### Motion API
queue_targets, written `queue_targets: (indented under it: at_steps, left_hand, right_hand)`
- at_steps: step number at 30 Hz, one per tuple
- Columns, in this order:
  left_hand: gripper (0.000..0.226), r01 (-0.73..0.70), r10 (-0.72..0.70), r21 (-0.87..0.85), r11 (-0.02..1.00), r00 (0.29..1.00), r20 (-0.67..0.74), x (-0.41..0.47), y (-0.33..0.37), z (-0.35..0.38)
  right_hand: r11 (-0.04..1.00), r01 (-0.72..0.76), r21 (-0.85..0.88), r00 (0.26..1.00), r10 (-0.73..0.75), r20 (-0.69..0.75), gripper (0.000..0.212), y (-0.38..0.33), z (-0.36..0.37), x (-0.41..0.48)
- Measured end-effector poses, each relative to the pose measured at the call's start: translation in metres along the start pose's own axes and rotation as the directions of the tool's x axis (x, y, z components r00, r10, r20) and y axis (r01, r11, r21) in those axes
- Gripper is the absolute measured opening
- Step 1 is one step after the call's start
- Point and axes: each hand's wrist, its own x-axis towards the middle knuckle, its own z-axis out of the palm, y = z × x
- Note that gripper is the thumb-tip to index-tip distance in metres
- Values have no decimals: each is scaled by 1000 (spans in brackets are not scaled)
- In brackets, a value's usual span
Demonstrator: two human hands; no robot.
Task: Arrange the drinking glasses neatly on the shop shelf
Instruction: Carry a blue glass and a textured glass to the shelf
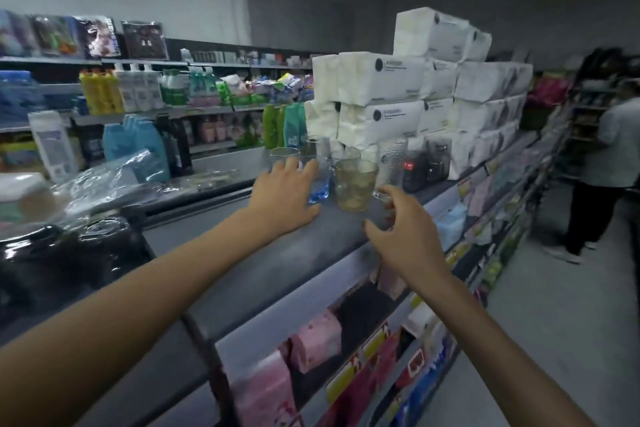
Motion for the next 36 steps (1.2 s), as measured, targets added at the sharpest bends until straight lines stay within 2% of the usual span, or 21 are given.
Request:
queue_targets:
  at_steps: [2,4,9,14,18,20,23,25,28,29,31,34,36]
  left_hand:
    - [81,7,-7,46,999,1000,1,31,-10,16]
    - [77,-3,3,55,998,1000,0,54,-16,29]
    - [50,19,-18,-59,998,1000,15,82,-17,51]
    - [23,145,-130,-336,931,989,67,87,-13,60]
    - [27,185,-163,-468,864,983,86,78,-10,55]
    - [19,207,-201,-556,805,977,73,67,-6,47]
    - [23,218,-259,-578,787,966,11,48,-3,29]
    - [26,199,-288,-585,786,956,-61,32,-4,11]
    - [22,223,-386,-629,744,913,-133,1,2,-24]
    - [18,249,-454,-689,681,881,-130,-12,8,-37]
    - [20,283,-604,-837,468,794,-69,-43,17,-59]
    - [52,253,-724,-934,254,689,-11,-95,20,-83]
    - [67,230,-793,-961,153,609,20,-130,23,-97]
  right_hand:
    - [998,3,-60,1000,-3,8,69,8,11,31]
    - [993,13,-114,999,-9,36,78,15,22,55]
    - [991,23,-134,999,-18,38,70,30,45,88]
    - [998,64,-15,998,-65,-17,56,31,54,93]
    - [992,86,93,996,-83,-33,55,35,52,95]
    - [980,115,161,993,-108,-52,54,38,47,93]
    - [938,161,307,986,-138,-95,53,39,33,88]
    - [850,173,498,985,-148,-91,53,38,21,85]
    - [545,102,832,985,-172,-8,57,32,5,81]
    - [449,51,892,981,-188,39,63,29,4,79]
    - [291,-92,952,969,-193,152,76,20,9,72]
    - [124,-343,931,908,-209,363,90,-1,25,52]
    - [24,-468,883,833,-322,450,94,-17,37,35]
